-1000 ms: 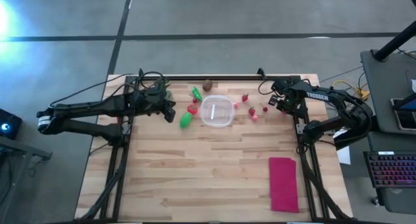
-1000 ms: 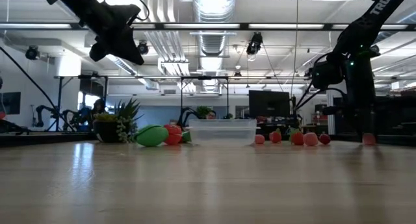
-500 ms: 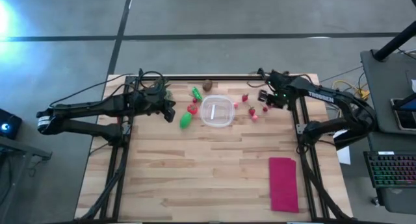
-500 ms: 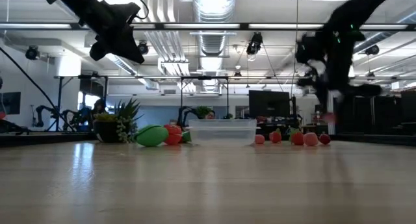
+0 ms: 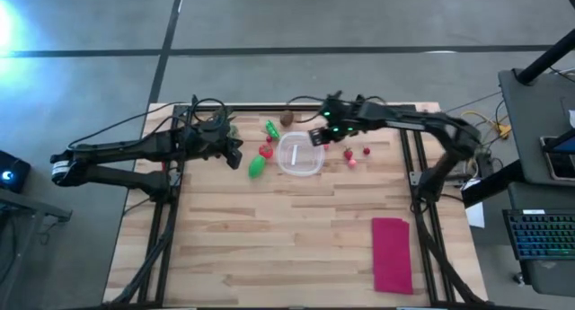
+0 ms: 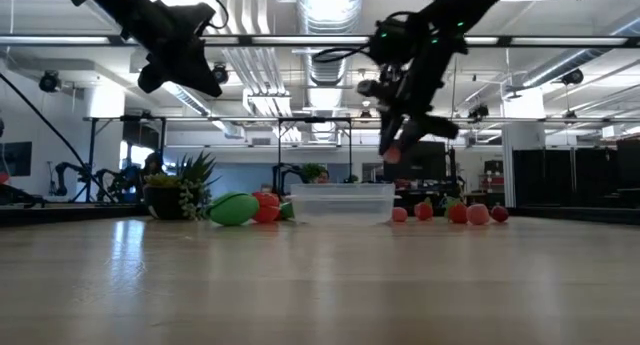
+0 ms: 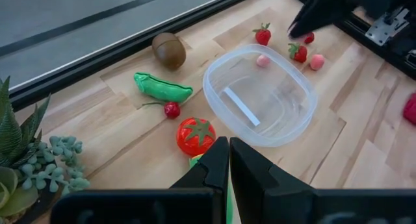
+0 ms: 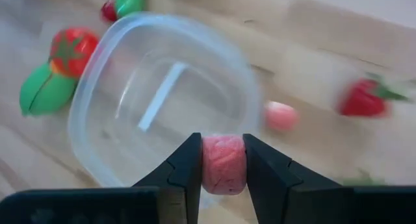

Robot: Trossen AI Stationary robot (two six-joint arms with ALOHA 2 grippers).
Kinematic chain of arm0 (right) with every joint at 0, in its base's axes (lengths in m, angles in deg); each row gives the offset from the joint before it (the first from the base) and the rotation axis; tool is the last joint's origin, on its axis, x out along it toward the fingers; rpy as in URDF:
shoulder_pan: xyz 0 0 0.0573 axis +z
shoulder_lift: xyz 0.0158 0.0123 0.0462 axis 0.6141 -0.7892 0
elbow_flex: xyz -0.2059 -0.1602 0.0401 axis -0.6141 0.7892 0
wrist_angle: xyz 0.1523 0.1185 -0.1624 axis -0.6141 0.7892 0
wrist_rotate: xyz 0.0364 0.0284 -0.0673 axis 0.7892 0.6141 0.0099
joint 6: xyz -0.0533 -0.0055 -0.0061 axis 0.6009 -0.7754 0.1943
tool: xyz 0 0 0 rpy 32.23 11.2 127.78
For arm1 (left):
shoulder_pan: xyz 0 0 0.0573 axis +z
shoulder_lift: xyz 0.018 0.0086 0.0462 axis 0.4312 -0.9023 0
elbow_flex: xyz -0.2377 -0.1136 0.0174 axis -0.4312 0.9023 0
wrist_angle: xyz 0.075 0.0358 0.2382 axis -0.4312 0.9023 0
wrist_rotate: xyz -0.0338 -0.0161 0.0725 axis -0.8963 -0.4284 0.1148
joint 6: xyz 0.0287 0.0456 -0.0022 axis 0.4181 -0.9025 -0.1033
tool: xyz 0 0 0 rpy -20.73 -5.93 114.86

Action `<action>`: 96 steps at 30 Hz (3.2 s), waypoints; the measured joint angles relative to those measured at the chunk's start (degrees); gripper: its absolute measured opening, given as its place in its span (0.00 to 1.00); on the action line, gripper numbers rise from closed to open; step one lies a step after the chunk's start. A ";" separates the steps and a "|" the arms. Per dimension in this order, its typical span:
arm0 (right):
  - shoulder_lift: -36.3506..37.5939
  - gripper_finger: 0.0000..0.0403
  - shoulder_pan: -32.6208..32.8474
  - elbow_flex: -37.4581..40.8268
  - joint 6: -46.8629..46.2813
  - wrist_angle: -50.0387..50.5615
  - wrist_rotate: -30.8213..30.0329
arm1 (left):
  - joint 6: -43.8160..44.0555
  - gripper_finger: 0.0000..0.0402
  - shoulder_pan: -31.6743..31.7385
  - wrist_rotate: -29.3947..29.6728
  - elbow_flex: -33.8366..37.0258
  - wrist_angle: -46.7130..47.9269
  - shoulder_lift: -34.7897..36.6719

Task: Pick and placing Produce into tupperware
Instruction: Put the right peach into the transparent bin, then put the bottom peach into the transparent bin

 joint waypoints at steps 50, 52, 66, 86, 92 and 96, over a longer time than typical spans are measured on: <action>1.17 0.59 5.31 9.78 -2.58 21.78 -3.58 | -3.52 0.00 -0.02 -3.66 0.02 0.03 1.64; 0.97 0.59 4.64 10.86 -1.97 19.71 -3.56 | -3.50 0.00 -0.02 -3.73 0.02 0.00 1.64; -1.62 0.57 1.61 14.64 0.15 12.78 -6.14 | -3.05 0.00 -0.02 -3.76 0.00 0.02 1.61; -2.03 0.26 0.66 12.76 -0.15 13.17 -3.49 | -3.06 0.00 -0.02 -3.76 0.00 0.02 1.61; 0.84 0.27 1.83 1.13 -0.30 13.49 -2.93 | -3.06 0.00 -0.02 -3.76 0.00 -0.02 1.61; -0.84 0.28 1.76 -8.45 2.09 11.68 -2.93 | -3.06 0.00 -0.01 -3.76 0.00 -0.27 1.61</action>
